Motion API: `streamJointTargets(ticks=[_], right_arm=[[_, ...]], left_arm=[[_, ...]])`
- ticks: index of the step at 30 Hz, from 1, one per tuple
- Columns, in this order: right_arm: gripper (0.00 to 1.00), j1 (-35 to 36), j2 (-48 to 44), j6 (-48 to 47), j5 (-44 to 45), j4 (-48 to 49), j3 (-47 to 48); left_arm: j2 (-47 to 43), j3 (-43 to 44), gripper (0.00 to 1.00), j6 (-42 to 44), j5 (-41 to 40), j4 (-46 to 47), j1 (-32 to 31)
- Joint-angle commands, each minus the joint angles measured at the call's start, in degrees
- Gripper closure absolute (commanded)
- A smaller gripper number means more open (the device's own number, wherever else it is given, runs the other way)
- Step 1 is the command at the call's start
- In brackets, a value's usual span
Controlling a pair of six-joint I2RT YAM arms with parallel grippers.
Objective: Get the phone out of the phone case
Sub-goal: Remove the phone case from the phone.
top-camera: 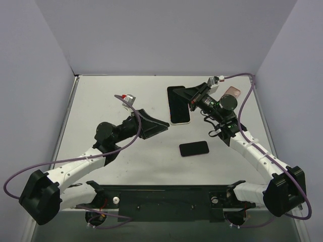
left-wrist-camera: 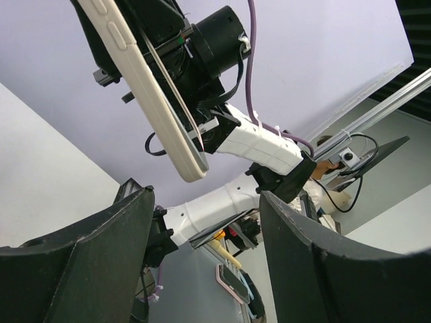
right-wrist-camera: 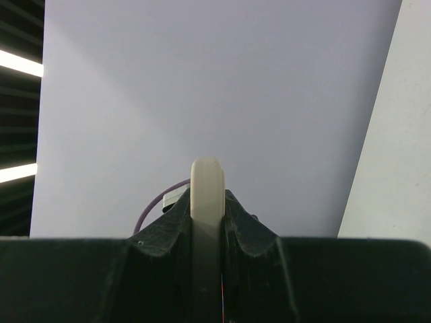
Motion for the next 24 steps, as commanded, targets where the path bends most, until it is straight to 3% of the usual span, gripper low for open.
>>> streamJointTargets(ticks=[1,12,24], right_arm=[[1.0,0.9,-2.7,-0.3,1.0,6.1,0.5],[1.0,1.4,-2.1,-0.7,0.7,6.2,0.1],[1.0,1.9,-2.3,0.5,0.6,5.4,-0.2]], left_arm=[[1.4,3.1,0.27,-1.1,-1.5,5.8,-0.1],[6.8,4.9,0.37,-3.2,0.0,11.0,-1.2],[10.5,5.4,0.59,-4.3,3.4,18.2,-1.7]])
